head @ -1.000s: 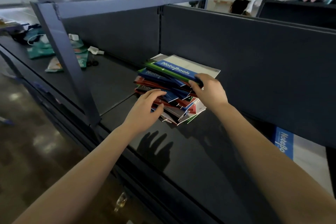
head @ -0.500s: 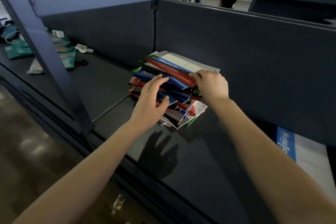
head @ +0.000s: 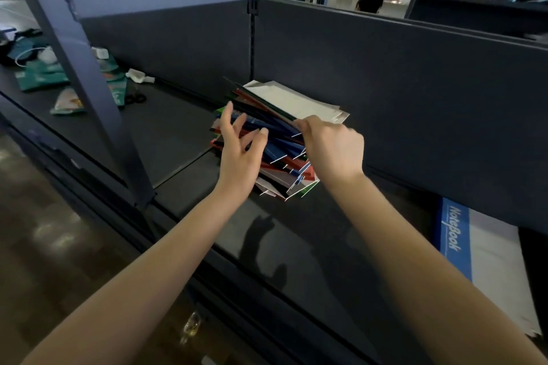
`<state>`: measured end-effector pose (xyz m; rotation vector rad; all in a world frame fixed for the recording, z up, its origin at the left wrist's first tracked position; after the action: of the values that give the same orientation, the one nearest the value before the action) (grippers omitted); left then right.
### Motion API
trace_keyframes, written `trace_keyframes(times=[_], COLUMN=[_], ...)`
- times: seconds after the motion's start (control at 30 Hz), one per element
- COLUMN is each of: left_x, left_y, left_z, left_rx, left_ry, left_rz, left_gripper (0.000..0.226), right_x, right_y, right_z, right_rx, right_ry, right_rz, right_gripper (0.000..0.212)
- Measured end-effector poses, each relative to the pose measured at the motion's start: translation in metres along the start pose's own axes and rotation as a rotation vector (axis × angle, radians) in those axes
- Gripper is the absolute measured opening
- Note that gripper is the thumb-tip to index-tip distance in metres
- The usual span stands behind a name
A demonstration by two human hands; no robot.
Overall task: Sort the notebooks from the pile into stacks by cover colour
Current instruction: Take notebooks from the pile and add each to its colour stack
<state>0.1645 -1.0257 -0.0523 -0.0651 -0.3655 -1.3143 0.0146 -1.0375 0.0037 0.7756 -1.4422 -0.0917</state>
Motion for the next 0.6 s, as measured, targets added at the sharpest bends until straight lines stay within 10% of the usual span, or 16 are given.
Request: trace_keyframes(times=[0.6], left_x=[-0.043], left_y=[-0.008], left_z=[-0.003], left_rx=[0.014], left_ry=[0.096], left_rz=[0.199], left_gripper=[0.066], right_x=[-0.069], right_y=[0.034], right_z=[-0.022], right_rx=[0.436], right_ry=[0.031], right_rz=[-0.184], right_gripper=[0.037])
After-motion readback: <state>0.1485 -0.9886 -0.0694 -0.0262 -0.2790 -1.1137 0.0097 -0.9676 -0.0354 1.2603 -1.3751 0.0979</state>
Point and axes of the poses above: each hand's wrist, its own x-axis towards the middle knuckle, its own y-axis out of the back of the hand, z = x × y, the point moved 8 cm from there along x, towards the middle knuckle, and after that the axes turned 12 degrees about x, right-handed, at the moved point
